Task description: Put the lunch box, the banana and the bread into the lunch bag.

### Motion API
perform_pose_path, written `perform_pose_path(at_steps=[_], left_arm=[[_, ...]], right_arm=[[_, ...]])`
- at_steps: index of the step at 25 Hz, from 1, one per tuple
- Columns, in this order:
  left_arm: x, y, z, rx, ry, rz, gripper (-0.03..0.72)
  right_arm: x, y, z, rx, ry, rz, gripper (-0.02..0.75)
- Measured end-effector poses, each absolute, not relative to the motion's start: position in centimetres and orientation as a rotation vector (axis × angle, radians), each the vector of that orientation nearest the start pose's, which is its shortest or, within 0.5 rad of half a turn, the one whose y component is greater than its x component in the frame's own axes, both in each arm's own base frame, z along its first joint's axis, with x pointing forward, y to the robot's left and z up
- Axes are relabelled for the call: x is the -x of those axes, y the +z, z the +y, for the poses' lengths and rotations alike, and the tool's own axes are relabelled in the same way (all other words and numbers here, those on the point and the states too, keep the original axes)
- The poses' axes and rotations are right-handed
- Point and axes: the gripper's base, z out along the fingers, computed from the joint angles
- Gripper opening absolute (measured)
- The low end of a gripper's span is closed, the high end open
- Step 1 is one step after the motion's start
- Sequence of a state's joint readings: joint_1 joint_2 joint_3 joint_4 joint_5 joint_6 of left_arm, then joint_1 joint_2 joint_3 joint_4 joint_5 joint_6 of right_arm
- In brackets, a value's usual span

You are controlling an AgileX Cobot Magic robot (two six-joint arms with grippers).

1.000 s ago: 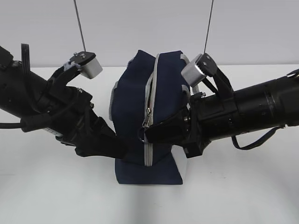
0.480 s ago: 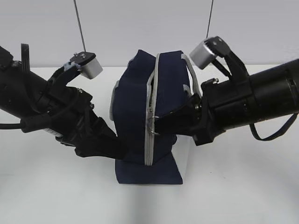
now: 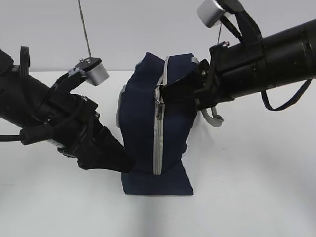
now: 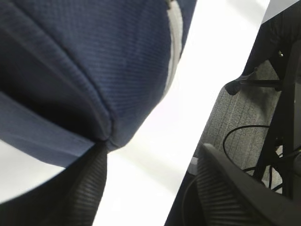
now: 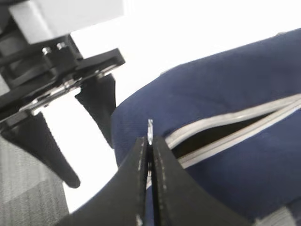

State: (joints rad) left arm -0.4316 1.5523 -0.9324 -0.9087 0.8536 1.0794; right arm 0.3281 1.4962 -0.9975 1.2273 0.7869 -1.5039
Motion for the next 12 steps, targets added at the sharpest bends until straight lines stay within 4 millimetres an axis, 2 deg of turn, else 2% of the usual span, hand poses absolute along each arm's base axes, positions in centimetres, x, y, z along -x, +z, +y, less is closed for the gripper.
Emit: perform_pose_path(at_steps=[8, 10, 12], left_arm=[[-24.1, 23.3, -17.3, -1.159, -0.912, 2.321, 0.415], [-24.2, 23.3, -17.3, -1.143, -0.921, 2.319, 0.368], [-24.2, 23.4, -17.3, -1.135, -0.923, 2.318, 0.256]], right_arm=[[-28.4, 29.9, 15.4, 1.065, 0.678, 1.862, -0.016], [-28.6, 30.0, 15.4, 1.049, 0.655, 1.86, -0.016], [-28.7, 30.0, 15.3, 1.045, 0.649, 1.861, -0.016]])
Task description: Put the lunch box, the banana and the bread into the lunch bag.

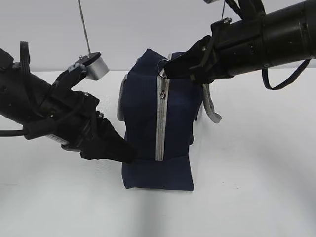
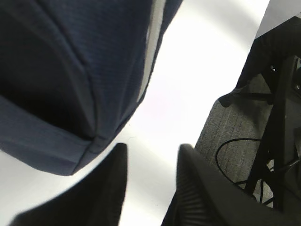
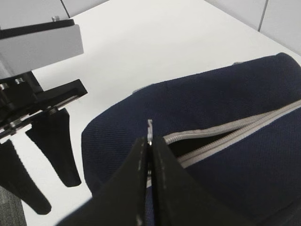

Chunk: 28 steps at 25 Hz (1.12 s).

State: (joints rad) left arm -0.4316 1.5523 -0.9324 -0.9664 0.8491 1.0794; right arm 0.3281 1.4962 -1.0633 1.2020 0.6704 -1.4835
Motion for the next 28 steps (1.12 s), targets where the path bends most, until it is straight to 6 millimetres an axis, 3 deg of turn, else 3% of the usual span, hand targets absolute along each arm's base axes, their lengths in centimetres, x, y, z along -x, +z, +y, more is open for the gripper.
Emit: perform_pose_path(at_steps=[2, 5, 14, 22, 24, 28], left_arm=[[-24.2, 23.4, -17.4, -1.127, -0.93, 2.317, 0.143], [-24.2, 23.5, -17.4, -1.115, -0.94, 2.316, 0.071], [-24.3, 23.6, -17.5, -1.094, -0.954, 2.313, -0.004], [-24.5, 23.5, -17.5, -1.063, -0.935, 2.317, -0.001], [-24.9, 23.6, -17.4, -1.008, -0.908, 2.318, 0.048], [-25.6, 23.8, -17.5, -0.897, -0.899, 2.304, 0.336]], right_arm=[[-28.7, 30.0, 15.3, 1.044, 0.648, 1.861, -0.016], [-28.7, 30.0, 15.3, 1.043, 0.646, 1.859, -0.016], [-29.0, 30.9, 15.4, 1.044, 0.634, 1.831, -0.016], [-29.0, 31.1, 15.4, 1.047, 0.63, 1.826, -0.016], [-29.0, 31.1, 15.4, 1.048, 0.629, 1.826, -0.016], [-29.1, 31.1, 15.4, 1.047, 0.629, 1.824, -0.016]])
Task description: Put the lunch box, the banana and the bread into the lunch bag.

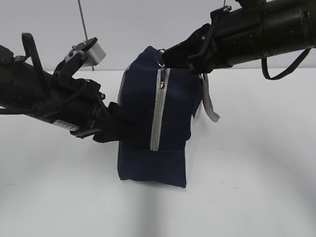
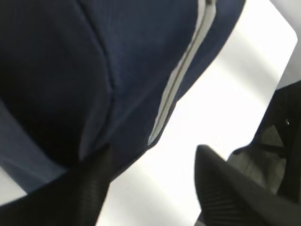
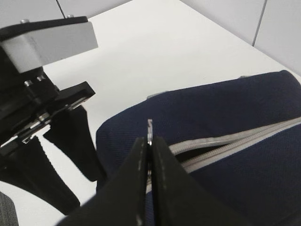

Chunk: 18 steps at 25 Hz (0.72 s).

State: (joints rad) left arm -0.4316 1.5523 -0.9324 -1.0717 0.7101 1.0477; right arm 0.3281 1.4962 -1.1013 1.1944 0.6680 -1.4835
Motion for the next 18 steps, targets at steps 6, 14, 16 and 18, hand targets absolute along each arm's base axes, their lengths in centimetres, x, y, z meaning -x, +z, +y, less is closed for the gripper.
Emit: perform_pose_path(at_steps=[6, 14, 16, 18], left_arm=[[-26.5, 24.0, -17.3, -0.787, -0.831, 2.282, 0.491], [-26.0, 24.8, -17.1, -0.83, -0.818, 2.256, 0.498], [-25.2, 25.6, -16.6, -0.918, -0.758, 2.238, 0.492], [-24.6, 26.5, -16.0, -0.989, -0.68, 2.208, 0.488]], right_arm=[[-29.0, 31.1, 15.4, 1.049, 0.631, 1.824, -0.016], [-29.0, 31.1, 15.4, 1.055, 0.631, 1.824, -0.016], [-29.0, 31.1, 15.4, 1.054, 0.631, 1.824, -0.016], [-29.0, 31.1, 15.4, 1.057, 0.63, 1.824, -0.016]])
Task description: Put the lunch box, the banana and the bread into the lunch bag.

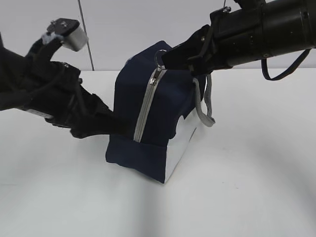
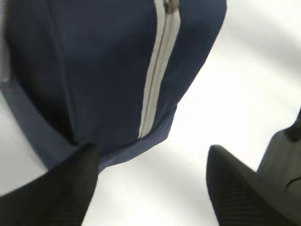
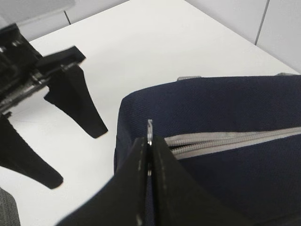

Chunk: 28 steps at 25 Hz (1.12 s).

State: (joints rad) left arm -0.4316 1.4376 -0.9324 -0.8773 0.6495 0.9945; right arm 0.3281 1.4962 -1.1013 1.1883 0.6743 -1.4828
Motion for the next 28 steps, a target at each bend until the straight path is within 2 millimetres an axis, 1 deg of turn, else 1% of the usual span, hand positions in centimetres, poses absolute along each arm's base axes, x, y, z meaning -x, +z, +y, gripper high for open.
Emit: perform_pose_path(at_steps=[3, 6, 8, 12, 15, 18, 20, 23, 28], left_arm=[[-24.3, 27.1, -15.1, -1.103, -0.522, 2.157, 0.487], [-24.6, 27.0, -14.5, -1.177, -0.38, 2.121, 0.487], [-25.1, 27.0, -14.4, -1.177, -0.32, 2.091, 0.487], [-26.5, 26.5, -14.4, -1.117, -0.242, 2.052, 0.487], [-27.1, 25.6, -14.5, -1.107, -0.228, 2.068, 0.472], [-27.0, 24.9, -14.7, -1.143, -0.257, 2.109, 0.412], [-26.9, 24.7, -14.7, -1.156, -0.269, 2.121, 0.388], [-26.9, 24.7, -14.6, -1.158, -0.274, 2.13, 0.377], [-26.5, 24.3, -13.7, -1.202, -0.332, 2.205, 0.365]], right_arm=[[-29.0, 31.1, 15.4, 1.057, 0.63, 1.824, -0.016], [-29.1, 30.9, 15.5, 1.058, 0.634, 1.83, -0.016], [-29.2, 30.6, 15.5, 1.059, 0.636, 1.837, -0.016], [-29.2, 30.6, 15.5, 1.06, 0.637, 1.839, -0.016], [-29.2, 30.6, 15.5, 1.06, 0.637, 1.839, -0.016], [-29.2, 30.6, 15.6, 1.062, 0.641, 1.838, -0.016], [-29.2, 30.6, 15.6, 1.062, 0.641, 1.838, -0.016], [-29.2, 30.6, 15.6, 1.063, 0.642, 1.838, -0.016], [-29.2, 30.6, 15.6, 1.064, 0.643, 1.838, -0.016]])
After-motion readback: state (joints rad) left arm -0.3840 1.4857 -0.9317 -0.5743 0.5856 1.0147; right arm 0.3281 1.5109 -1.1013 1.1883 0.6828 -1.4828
